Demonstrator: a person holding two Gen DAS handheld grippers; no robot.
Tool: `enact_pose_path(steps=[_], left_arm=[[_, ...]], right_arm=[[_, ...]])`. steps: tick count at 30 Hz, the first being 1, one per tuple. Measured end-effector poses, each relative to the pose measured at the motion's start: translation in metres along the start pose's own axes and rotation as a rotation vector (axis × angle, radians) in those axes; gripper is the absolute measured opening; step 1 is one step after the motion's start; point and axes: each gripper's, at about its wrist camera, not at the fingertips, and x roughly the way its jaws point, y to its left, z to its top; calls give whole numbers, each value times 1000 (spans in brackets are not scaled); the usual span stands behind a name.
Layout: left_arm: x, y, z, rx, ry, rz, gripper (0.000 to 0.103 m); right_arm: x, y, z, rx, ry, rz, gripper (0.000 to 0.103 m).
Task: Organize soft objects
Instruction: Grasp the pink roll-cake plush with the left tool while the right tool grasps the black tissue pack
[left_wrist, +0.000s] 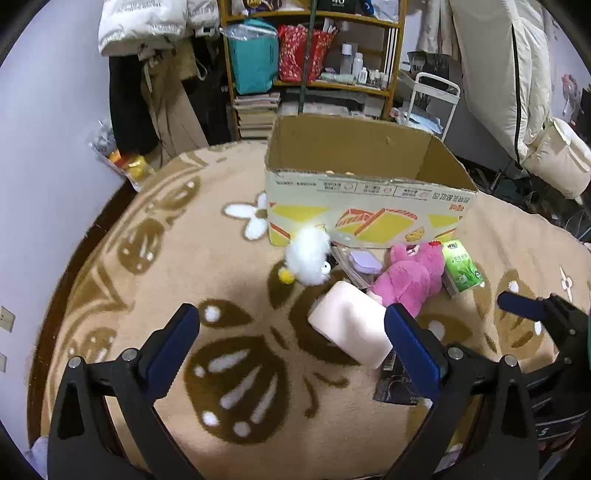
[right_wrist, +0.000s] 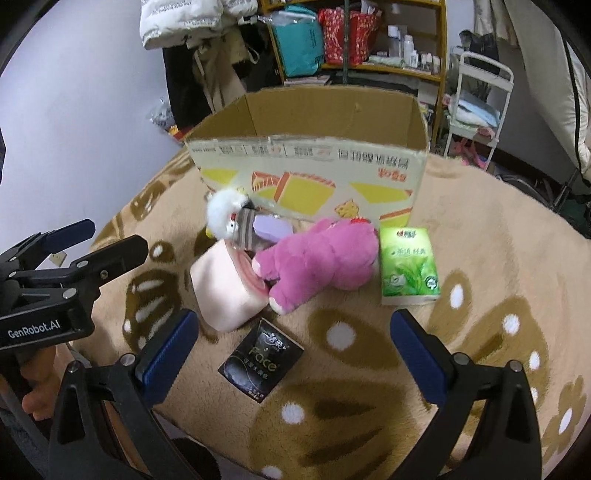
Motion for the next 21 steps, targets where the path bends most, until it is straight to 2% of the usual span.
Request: enact_pose_path(steps=[8,21], left_arm=[[25,-3,0,-26,83,-74,99],[61,-19,0,-18,186,-139,99]], right_arm=[[22,-7,-2,33,87,1,103],[59,-13,-8,84,207,47,103]])
